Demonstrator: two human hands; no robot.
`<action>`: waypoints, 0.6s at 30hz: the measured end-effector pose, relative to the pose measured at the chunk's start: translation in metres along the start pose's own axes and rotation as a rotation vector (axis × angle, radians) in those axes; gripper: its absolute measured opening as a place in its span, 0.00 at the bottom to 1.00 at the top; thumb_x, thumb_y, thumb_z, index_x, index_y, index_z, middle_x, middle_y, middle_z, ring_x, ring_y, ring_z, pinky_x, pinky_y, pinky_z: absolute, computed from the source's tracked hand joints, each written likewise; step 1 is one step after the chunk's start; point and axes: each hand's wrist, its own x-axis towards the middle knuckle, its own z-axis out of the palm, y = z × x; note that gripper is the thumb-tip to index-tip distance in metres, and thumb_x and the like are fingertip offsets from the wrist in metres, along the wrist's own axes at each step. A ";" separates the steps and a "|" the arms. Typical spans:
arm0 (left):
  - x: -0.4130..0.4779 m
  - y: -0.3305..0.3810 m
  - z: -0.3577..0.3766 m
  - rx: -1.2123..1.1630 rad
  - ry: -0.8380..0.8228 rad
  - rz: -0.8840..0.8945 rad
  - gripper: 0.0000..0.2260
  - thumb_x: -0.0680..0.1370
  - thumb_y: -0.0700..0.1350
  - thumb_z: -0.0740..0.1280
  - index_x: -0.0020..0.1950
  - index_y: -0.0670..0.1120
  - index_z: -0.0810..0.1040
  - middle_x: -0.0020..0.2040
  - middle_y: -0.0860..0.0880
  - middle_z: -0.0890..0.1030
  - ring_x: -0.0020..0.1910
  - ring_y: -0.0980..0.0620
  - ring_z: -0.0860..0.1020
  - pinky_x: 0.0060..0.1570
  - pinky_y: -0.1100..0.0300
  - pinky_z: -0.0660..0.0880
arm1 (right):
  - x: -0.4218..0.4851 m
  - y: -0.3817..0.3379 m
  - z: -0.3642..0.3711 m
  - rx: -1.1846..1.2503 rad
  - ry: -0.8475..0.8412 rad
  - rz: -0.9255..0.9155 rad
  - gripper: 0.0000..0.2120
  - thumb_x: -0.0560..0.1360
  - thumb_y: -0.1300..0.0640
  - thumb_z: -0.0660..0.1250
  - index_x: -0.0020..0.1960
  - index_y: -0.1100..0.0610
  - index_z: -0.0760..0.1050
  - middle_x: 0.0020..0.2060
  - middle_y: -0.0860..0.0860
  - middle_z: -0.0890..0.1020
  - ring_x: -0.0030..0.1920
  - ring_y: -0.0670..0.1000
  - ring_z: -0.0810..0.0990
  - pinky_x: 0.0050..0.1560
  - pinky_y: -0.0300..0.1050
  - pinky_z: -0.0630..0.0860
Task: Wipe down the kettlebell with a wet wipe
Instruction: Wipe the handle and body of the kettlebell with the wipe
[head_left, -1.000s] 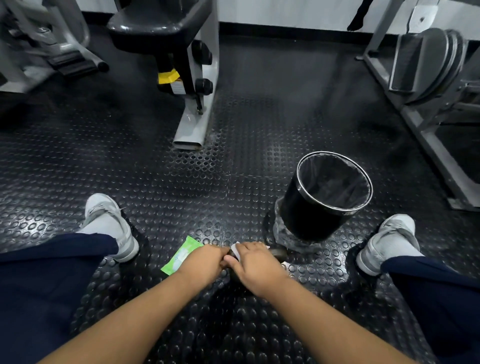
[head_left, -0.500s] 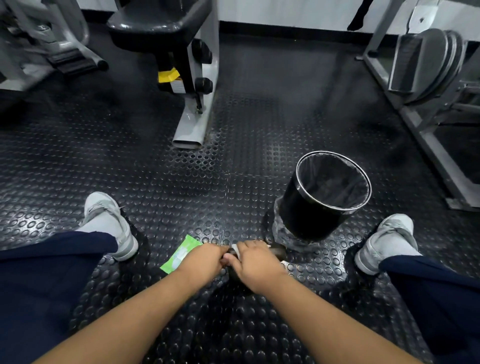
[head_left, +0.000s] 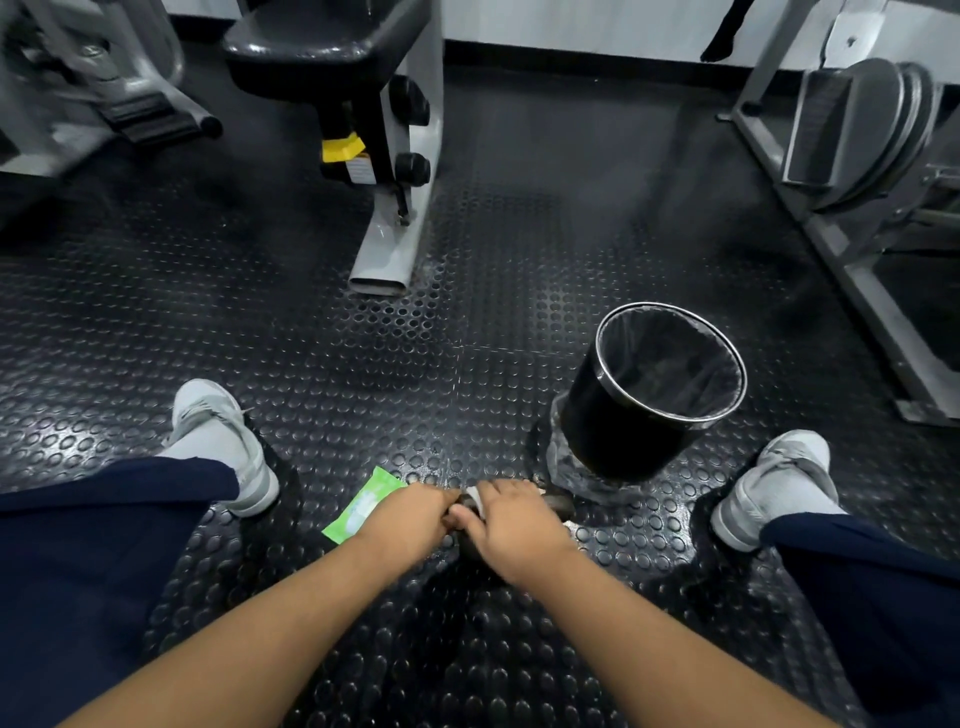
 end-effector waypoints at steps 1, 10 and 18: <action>-0.001 0.000 -0.001 0.012 -0.004 0.007 0.09 0.80 0.43 0.64 0.59 0.49 0.78 0.51 0.45 0.84 0.49 0.43 0.82 0.40 0.57 0.71 | -0.003 -0.005 0.004 -0.005 0.013 -0.031 0.37 0.83 0.31 0.42 0.76 0.57 0.68 0.72 0.57 0.75 0.73 0.57 0.69 0.78 0.56 0.61; 0.000 -0.004 0.004 -0.003 0.026 -0.012 0.12 0.83 0.53 0.64 0.64 0.51 0.77 0.51 0.47 0.84 0.49 0.46 0.82 0.46 0.54 0.76 | -0.012 0.019 -0.007 -0.007 0.052 0.081 0.33 0.83 0.31 0.47 0.70 0.55 0.71 0.65 0.54 0.78 0.67 0.56 0.74 0.71 0.52 0.68; 0.001 -0.003 0.002 -0.027 -0.006 -0.047 0.10 0.82 0.49 0.65 0.61 0.49 0.79 0.52 0.45 0.85 0.49 0.44 0.82 0.46 0.53 0.76 | 0.012 -0.010 -0.021 0.127 -0.071 -0.020 0.19 0.86 0.50 0.58 0.72 0.56 0.73 0.67 0.56 0.79 0.68 0.58 0.76 0.69 0.51 0.70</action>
